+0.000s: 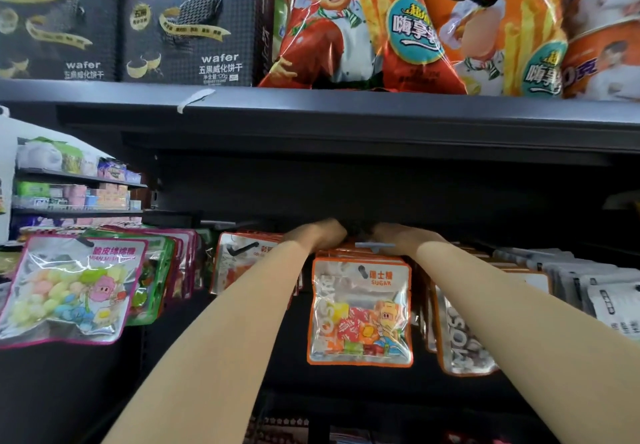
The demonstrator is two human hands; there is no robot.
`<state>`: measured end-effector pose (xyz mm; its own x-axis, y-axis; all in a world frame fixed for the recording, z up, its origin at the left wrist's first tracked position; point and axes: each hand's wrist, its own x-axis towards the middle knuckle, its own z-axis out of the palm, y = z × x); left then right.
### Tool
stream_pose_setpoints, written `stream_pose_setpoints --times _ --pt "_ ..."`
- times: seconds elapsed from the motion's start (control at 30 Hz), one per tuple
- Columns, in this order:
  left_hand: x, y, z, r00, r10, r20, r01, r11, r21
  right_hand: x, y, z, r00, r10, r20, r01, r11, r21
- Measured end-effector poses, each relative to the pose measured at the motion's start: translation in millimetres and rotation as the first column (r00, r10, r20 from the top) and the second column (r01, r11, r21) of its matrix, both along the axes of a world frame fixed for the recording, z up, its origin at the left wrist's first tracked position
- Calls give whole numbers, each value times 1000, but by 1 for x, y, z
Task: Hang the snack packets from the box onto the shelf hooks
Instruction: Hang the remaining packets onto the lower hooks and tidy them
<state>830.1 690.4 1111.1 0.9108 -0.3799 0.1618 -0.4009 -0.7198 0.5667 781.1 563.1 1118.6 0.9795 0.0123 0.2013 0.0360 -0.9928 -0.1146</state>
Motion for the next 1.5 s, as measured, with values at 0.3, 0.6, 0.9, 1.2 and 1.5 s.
stream_pose_setpoints --times 0.3,0.6,0.9,1.2,1.5 --pt "11 3 -2 999 29 24 -28 1000 -10 19 -6 -1 999 -44 7 44 998 43" --pt "4 2 -4 993 59 103 -46 991 -128 22 -6 -1 996 -53 70 44 992 120" --pt "-56 26 -11 961 56 272 16 967 -255 -45 8 -6 970 27 243 -58 991 122" --pt "-111 54 -63 853 -38 520 132 981 -144 -93 8 -37 908 62 415 -182 950 254" --pt "-127 49 -85 656 13 755 -187 971 146 -116 12 -75 861 194 470 -175 981 -86"
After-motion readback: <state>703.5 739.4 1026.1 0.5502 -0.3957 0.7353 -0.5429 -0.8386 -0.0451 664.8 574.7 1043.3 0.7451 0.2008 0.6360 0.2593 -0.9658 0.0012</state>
